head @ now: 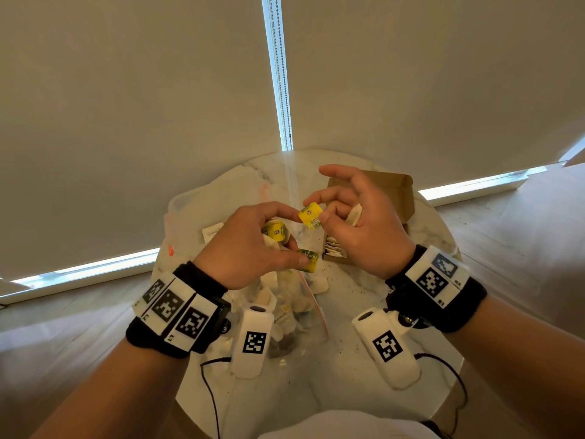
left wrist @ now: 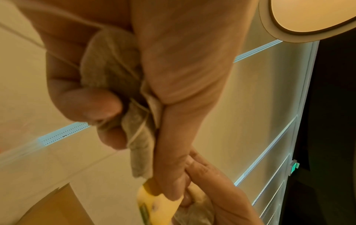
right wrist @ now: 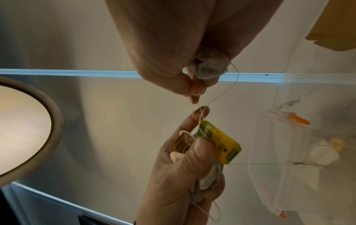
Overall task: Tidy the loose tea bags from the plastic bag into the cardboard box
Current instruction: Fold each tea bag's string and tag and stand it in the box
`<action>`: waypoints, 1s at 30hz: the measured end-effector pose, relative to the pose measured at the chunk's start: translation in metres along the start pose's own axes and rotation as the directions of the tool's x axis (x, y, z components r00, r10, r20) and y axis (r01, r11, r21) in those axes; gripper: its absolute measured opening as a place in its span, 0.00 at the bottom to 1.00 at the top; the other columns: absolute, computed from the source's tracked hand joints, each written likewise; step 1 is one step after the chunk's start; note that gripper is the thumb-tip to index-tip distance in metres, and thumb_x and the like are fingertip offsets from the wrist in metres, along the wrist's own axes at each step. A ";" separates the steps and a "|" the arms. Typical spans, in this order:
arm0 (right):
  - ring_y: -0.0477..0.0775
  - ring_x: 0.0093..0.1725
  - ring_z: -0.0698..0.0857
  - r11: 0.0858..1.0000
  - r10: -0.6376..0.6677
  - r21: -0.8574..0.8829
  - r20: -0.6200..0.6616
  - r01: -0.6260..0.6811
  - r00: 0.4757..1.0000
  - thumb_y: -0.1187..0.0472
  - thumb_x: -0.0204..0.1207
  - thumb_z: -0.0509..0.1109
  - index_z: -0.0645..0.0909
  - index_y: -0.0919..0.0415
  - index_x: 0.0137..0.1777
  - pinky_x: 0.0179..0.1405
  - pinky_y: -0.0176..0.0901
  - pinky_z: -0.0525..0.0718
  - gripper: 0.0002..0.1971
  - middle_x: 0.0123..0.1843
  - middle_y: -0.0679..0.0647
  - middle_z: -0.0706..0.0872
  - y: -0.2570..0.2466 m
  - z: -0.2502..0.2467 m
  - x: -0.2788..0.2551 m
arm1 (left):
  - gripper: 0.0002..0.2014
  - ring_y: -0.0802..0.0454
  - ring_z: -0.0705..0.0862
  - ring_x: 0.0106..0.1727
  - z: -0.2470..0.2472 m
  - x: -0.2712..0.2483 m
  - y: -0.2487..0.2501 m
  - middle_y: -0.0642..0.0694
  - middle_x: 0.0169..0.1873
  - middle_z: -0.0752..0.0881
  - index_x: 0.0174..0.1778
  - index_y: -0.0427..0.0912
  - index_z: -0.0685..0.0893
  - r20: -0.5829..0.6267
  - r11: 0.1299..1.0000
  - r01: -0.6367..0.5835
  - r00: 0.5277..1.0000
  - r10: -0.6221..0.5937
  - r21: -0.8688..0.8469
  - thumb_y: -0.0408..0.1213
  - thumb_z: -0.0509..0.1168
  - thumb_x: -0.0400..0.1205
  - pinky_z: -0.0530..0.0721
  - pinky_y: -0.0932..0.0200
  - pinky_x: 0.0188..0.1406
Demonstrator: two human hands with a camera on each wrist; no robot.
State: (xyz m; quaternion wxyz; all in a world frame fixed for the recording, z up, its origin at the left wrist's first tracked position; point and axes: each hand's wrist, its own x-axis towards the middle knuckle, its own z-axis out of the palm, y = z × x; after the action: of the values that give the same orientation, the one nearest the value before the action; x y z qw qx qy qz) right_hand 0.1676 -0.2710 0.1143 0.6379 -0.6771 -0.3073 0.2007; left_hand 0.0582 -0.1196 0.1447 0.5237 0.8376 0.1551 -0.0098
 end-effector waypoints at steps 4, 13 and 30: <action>0.70 0.42 0.87 0.999 0.030 0.020 0.022 -0.030 0.999 0.75 0.78 0.69 0.69 0.58 0.74 0.45 0.63 0.87 0.26 0.51 0.54 0.92 -0.002 -0.001 0.000 | 0.27 0.57 0.89 0.34 -0.002 0.000 -0.004 0.49 0.33 0.91 0.56 0.47 0.87 0.009 0.998 -0.008 1.000 0.008 0.054 0.32 0.86 0.62 0.84 0.68 0.42; 0.71 0.35 0.83 0.998 -0.042 -0.036 0.035 0.043 0.999 0.76 0.78 0.69 0.73 0.60 0.70 0.36 0.54 0.85 0.23 0.47 0.48 0.93 -0.011 -0.004 -0.004 | 0.10 0.60 0.84 0.32 -0.013 0.000 -0.002 0.51 0.32 0.89 0.43 0.47 0.91 0.009 0.989 -0.074 0.997 0.074 0.130 0.37 0.82 0.69 0.80 0.73 0.37; 0.49 0.33 0.83 0.995 -0.091 0.065 0.169 0.081 0.981 0.78 0.77 0.69 0.73 0.66 0.67 0.38 0.38 0.83 0.21 0.49 0.61 0.88 -0.006 -0.003 0.002 | 0.06 0.64 0.80 0.26 -0.024 0.012 0.012 0.59 0.27 0.86 0.44 0.45 0.92 0.001 0.993 -0.057 0.998 0.057 0.103 0.40 0.78 0.74 0.78 0.70 0.25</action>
State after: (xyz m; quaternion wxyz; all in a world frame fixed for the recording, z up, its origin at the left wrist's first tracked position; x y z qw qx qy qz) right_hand 0.1700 -0.2723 0.1204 0.6364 -0.6247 -0.3842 0.2392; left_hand 0.0689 -0.1003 0.1636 0.4797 0.8676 0.1308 -0.0018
